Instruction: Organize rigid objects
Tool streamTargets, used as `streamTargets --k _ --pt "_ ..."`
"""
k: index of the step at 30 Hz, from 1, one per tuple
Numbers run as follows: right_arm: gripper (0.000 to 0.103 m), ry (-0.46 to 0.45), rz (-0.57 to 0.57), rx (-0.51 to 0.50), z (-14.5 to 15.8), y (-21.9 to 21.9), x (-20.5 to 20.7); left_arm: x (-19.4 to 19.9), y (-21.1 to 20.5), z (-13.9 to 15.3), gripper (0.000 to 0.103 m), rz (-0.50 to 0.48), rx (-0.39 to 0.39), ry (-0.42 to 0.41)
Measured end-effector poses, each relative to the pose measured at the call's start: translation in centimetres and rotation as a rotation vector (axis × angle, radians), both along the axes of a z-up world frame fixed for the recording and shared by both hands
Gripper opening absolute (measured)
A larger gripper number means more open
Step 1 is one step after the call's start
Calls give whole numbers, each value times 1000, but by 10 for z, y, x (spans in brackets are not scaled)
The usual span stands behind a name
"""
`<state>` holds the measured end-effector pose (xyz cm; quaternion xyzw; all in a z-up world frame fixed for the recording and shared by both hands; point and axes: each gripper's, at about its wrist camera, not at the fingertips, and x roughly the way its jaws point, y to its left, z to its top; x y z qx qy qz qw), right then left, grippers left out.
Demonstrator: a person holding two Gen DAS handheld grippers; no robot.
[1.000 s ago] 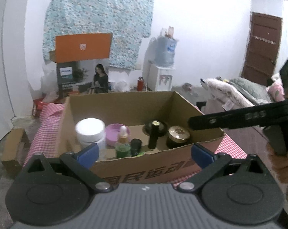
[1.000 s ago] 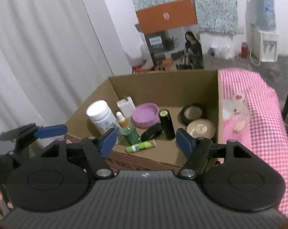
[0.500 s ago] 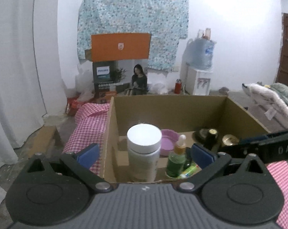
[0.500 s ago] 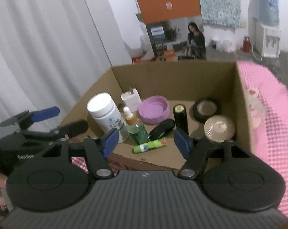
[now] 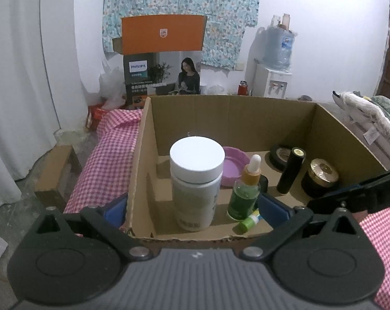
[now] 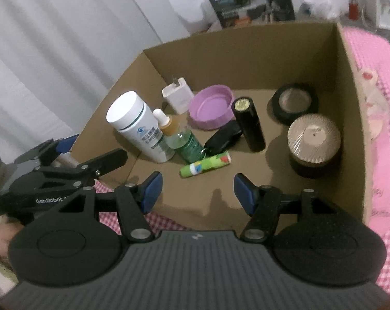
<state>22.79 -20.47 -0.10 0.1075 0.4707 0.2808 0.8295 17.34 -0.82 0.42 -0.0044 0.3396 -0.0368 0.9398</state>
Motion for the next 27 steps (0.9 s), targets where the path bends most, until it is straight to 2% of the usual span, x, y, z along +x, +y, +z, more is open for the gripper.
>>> streamTargets --k 4,12,20,22,25,27 --pt "61 48 31 19 -2 -4 5 -4 3 1 103 -11 -40 10" --pt "63 73 41 21 -2 -16 9 -10 8 -1 103 -17 -100 38" --pt "63 46 45 -8 2 -17 15 -10 13 1 103 -23 -93 25" --pt "64 13 30 -14 4 -16 14 -14 12 4 103 -18 -81 -3" --pt "73 -117 -4 -32 18 -14 -1 -23 10 11 103 -13 -72 -35" --pt "80 -196 -29 -4 32 -15 -17 -32 11 17 103 -9 -79 -58"
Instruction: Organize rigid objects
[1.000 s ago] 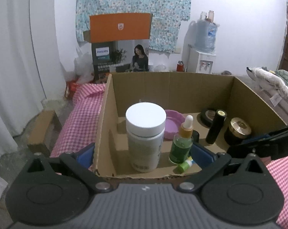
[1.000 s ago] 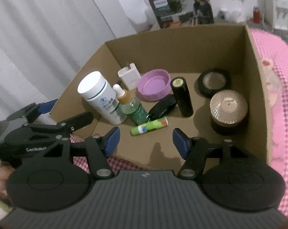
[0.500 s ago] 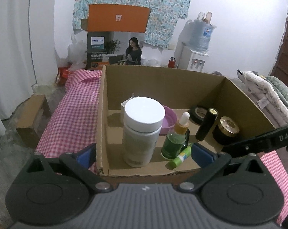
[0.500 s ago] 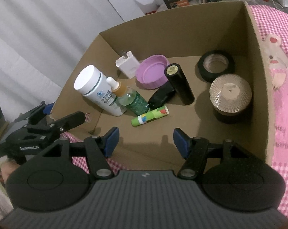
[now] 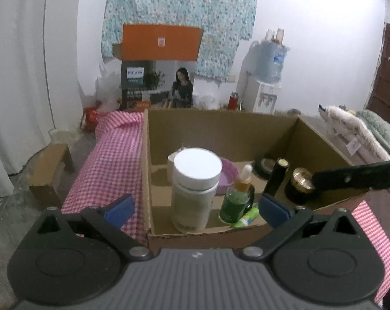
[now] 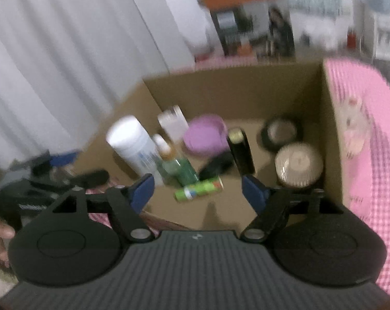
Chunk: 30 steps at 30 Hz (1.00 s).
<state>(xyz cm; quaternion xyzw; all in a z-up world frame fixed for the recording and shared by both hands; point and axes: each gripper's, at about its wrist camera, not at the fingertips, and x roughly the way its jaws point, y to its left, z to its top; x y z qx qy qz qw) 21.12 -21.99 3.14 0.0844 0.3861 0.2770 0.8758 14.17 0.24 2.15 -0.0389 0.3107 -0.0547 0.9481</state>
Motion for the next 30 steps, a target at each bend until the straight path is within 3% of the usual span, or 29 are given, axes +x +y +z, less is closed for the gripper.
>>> streamTargets --k 5,6,10,12,16,20,23,25,30 --pt "94 -194 -80 75 39 -9 -50 -19 -6 20 103 26 -28 -4" --pt "101 -229 -100 76 45 -11 -61 -23 -9 23 103 40 -18 -8" --pt "102 -339 -195 50 61 -16 -100 -41 -23 36 103 74 34 -58" --pt "102 -364 -251 3 62 -13 -115 -46 -32 37 103 79 59 -44" --pt "102 -360 -329 -132 57 -2 -133 -51 -45 34 103 100 96 -12" --pt "102 -317 -427 -187 48 6 -139 -51 -48 28 103 84 83 17" --pt "102 -317 -475 -179 40 11 -144 -50 -47 24 103 63 73 48" --pt "102 -303 -474 -161 34 13 -144 -50 -49 23 103 87 111 50" --pt "102 -199 -456 -102 16 18 -127 -52 -54 24 103 90 177 71"
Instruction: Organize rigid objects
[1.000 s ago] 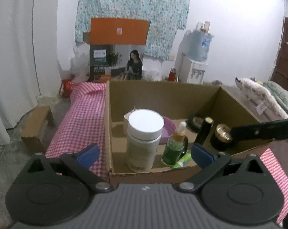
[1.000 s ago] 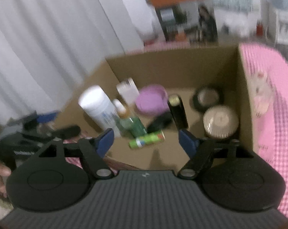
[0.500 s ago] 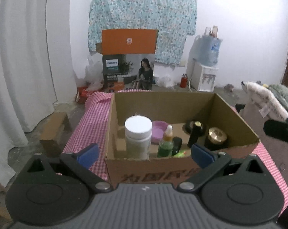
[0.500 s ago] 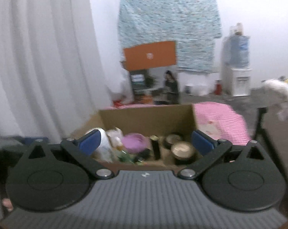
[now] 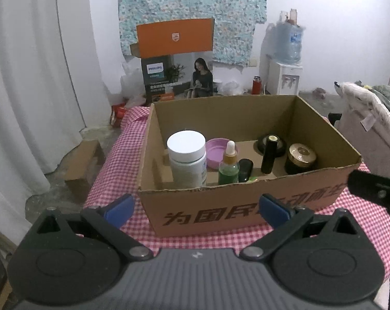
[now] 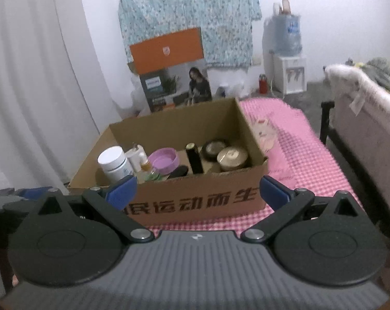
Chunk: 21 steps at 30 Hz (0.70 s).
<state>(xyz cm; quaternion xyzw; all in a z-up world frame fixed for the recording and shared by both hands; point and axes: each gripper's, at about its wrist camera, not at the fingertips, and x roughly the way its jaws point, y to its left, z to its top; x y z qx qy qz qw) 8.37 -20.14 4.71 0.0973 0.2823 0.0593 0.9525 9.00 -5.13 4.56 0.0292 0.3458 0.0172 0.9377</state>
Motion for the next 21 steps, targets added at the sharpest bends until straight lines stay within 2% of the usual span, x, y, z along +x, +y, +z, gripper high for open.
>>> streamTargets --k 12,21 --pt "102 40 34 -56 -14 17 13 5 8 5 103 1 -38 14" --pt "102 39 54 -69 -13 22 17 6 10 6 103 8 -29 13"
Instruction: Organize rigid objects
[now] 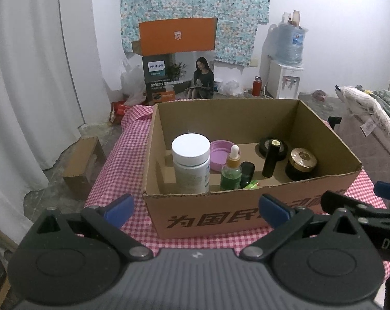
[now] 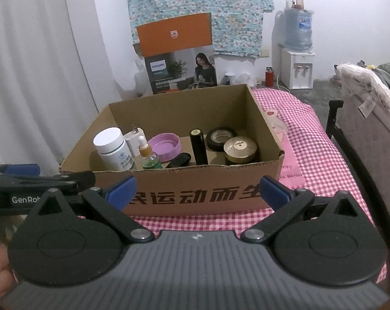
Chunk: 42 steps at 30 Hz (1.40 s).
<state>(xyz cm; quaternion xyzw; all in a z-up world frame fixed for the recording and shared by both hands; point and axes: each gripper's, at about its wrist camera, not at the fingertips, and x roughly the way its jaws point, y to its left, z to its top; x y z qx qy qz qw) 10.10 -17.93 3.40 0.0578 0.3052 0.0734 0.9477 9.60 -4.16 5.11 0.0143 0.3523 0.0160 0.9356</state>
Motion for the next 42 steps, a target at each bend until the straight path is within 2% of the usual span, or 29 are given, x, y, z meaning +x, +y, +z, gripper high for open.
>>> streamTargets --k 42 --pt "102 19 30 -29 -4 0 13 6 3 -4 102 11 5 22"
